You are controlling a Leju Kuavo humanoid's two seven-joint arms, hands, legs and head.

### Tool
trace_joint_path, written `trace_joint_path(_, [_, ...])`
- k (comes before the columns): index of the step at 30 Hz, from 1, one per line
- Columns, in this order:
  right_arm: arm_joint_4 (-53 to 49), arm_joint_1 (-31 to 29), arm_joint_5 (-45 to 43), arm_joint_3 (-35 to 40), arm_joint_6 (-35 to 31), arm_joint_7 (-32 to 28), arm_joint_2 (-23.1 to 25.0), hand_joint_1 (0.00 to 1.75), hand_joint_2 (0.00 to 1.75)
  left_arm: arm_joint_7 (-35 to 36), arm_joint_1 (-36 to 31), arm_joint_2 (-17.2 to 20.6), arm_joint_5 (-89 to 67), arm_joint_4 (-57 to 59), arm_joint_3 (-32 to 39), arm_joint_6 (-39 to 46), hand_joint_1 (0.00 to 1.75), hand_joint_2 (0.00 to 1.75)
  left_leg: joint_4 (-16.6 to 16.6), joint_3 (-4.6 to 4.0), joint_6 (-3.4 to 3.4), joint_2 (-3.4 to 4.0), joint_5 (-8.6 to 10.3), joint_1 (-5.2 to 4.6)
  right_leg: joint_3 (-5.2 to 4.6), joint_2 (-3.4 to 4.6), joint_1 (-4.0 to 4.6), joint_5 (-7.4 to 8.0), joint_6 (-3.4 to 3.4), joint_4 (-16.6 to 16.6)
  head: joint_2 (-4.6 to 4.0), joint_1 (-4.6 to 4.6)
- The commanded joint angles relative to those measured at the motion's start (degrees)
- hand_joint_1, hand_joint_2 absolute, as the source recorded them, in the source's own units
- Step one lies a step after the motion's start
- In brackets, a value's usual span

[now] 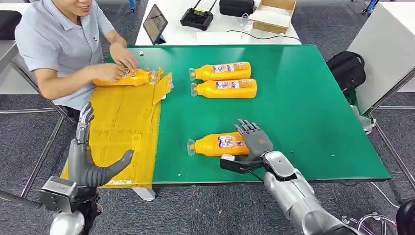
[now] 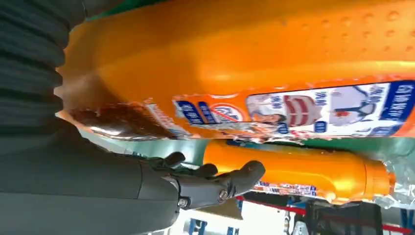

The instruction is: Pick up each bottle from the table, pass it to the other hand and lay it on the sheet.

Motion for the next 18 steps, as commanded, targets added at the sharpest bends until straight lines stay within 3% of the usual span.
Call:
trace_joint_path(1, [15.21,-5.5,-1.94,1.98,11.53,4.05,2.02,0.0,1.75,0.72,-1.65,0.35,0.74,5.48,-1.6,0.7,0.0,1.75,-0.09,0.35,0.12,-0.02,-0.08,0.02,0.38,-0.13,0.09,-0.08,-0.24,-0.12,0.0,0.0])
trace_joint_path(4, [18.1,-7.36,-1.53,3.46,20.28,7.81,1.68,0.0,1.75,1.15,-3.29,0.07,0.96,7.82,-1.54,0.66,0.0,1.75,-0.1,0.31,0.07,-0.01,-0.02,0.02,0.29,-0.08,0.07,-0.02,-0.17,-0.13,0.0,0.0])
trace_joint_path(5, [18.22,-7.53,-1.59,3.56,20.66,7.84,1.58,1.05,1.75,1.15,-3.74,-0.08,0.94,8.45,-1.6,0.72,0.0,1.75,-0.1,0.38,0.06,-0.01,-0.01,0.03,0.32,-0.11,0.06,-0.01,-0.14,-0.13,0.0,0.0])
trace_joint_path(6, [18.67,-8.02,-1.23,4.19,21.51,8.16,1.67,1.68,1.75,1.11,-4.21,-0.35,0.92,9.22,-1.74,0.91,0.0,1.75,-0.07,0.49,0.05,0.0,-0.03,0.01,0.36,-0.1,0.04,-0.01,-0.12,-0.11,0.0,0.0])
trace_joint_path(7, [18.82,-8.62,-0.65,5.18,22.42,8.51,1.88,1.75,1.75,1.11,-4.45,-0.44,0.92,9.65,-2.02,1.07,0.0,1.75,-0.11,0.55,0.06,-0.06,-0.01,0.03,0.44,-0.18,0.08,0.02,-0.18,-0.16,0.0,0.0])
trace_joint_path(13, [18.42,-8.99,-0.54,5.7,23.23,8.92,2.2,1.75,1.75,1.17,-4.0,-0.12,0.82,9.23,-2.38,0.82,0.0,1.75,-0.14,0.8,0.03,-0.15,-0.01,0.03,0.15,-0.19,0.09,-0.12,-0.27,-0.25,0.0,0.02])
trace_joint_path(18, [18.25,-10.71,-1.19,6.72,28.14,10.47,1.28,1.75,1.75,1.91,-4.0,0.31,1.89,9.88,-3.01,-1.92,0.0,1.75,-0.17,0.85,0.12,-0.11,0.03,0.03,0.31,-0.16,0.09,0.06,-0.17,-0.26,0.0,-0.02])
